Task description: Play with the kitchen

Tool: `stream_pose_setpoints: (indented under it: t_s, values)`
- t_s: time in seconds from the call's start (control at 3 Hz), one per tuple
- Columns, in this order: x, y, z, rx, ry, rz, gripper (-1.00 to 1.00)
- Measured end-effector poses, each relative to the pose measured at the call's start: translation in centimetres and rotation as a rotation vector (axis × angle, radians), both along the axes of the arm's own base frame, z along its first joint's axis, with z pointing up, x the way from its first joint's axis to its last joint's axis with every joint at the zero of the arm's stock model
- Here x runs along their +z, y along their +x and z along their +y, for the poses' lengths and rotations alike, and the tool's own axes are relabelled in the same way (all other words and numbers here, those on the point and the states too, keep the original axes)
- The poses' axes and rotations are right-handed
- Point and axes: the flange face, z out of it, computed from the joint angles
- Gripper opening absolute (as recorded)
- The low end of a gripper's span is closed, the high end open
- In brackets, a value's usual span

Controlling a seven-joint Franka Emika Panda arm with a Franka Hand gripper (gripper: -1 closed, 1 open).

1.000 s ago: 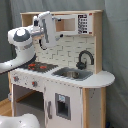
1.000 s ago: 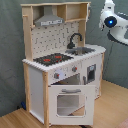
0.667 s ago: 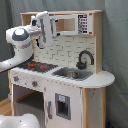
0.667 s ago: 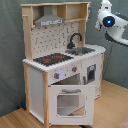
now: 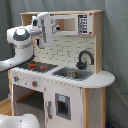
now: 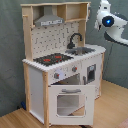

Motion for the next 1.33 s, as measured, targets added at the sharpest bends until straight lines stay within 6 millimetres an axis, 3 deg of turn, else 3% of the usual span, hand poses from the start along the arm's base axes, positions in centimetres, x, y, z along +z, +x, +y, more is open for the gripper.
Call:
stream_pose_setpoints:
  t_s: [1.33]
  values:
    - [0.7,6.1,7.5,0.18,-0.045,0.12,-1.0]
